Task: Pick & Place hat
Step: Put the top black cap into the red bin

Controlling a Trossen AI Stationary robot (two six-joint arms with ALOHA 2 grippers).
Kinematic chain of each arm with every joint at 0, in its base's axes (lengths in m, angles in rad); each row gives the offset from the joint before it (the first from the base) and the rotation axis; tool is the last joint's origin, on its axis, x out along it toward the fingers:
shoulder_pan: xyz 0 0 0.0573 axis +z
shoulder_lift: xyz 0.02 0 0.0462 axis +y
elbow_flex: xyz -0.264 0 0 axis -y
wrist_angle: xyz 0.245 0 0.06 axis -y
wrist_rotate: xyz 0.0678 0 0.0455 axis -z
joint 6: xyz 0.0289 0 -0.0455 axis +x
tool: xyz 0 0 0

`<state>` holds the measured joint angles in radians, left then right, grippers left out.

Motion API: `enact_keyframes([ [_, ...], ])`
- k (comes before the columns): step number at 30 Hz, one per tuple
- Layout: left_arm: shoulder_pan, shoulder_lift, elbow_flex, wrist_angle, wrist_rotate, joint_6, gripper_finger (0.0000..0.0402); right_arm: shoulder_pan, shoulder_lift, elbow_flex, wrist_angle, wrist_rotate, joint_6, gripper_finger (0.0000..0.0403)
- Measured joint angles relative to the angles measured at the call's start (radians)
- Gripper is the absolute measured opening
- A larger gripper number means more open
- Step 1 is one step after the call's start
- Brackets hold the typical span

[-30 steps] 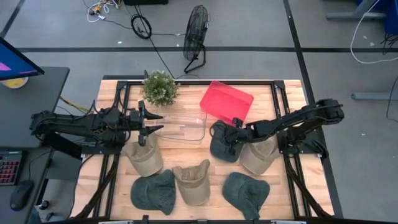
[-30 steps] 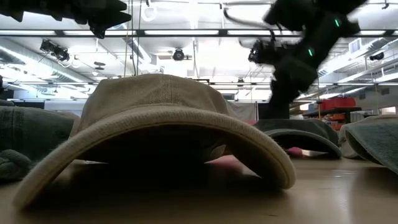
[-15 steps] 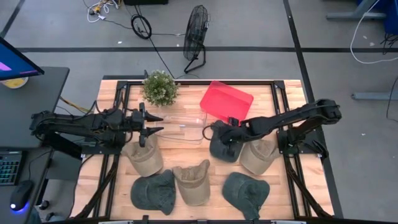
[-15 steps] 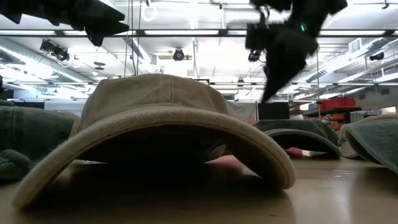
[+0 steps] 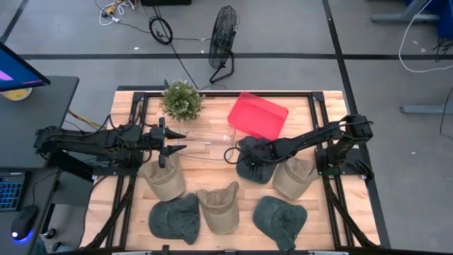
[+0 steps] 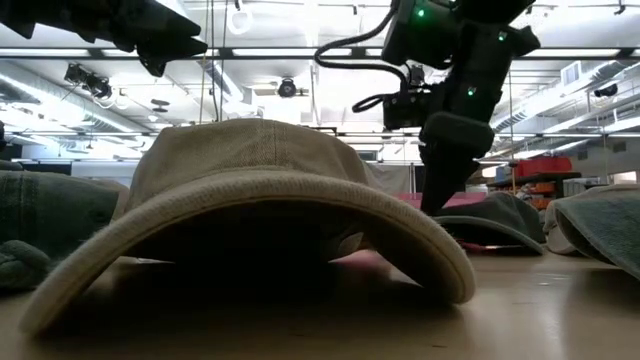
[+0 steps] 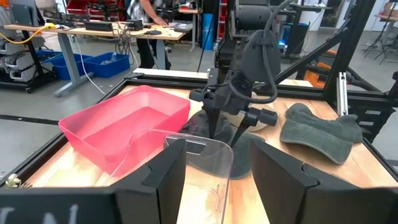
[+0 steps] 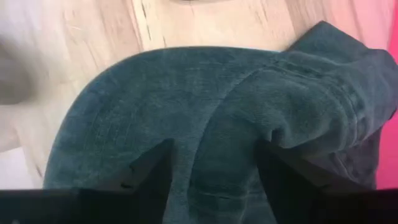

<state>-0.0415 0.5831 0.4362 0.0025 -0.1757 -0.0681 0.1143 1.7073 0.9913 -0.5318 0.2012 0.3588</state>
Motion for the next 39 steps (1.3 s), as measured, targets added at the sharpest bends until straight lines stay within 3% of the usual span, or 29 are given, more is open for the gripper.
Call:
enact_keyframes([
  [6,0.000,0.000,0.000,-0.001,0.000,0.000,0.0181,0.000,-0.042,0.008,-0.019,0.002,-0.029,0.0228],
  [12,0.000,0.000,0.000,0.000,0.000,0.000,0.0181,-0.003,-0.076,0.012,-0.060,0.120,-0.021,0.0224],
  [24,0.000,0.000,0.000,-0.001,0.000,0.000,0.0181,-0.056,-0.020,-0.005,-0.036,-0.023,0.085,0.0220],
  [28,0.000,0.000,0.000,-0.003,0.000,0.000,0.0181,-0.071,-0.020,-0.005,-0.026,-0.039,0.052,0.0179],
  [35,0.000,0.000,0.000,-0.018,0.000,0.000,0.0181,-0.081,-0.019,-0.006,-0.011,-0.108,0.001,0.0023],
  [39,0.000,0.000,0.000,-0.018,0.000,0.000,0.0181,-0.082,-0.022,0.003,-0.023,-0.186,-0.015,0.0014],
])
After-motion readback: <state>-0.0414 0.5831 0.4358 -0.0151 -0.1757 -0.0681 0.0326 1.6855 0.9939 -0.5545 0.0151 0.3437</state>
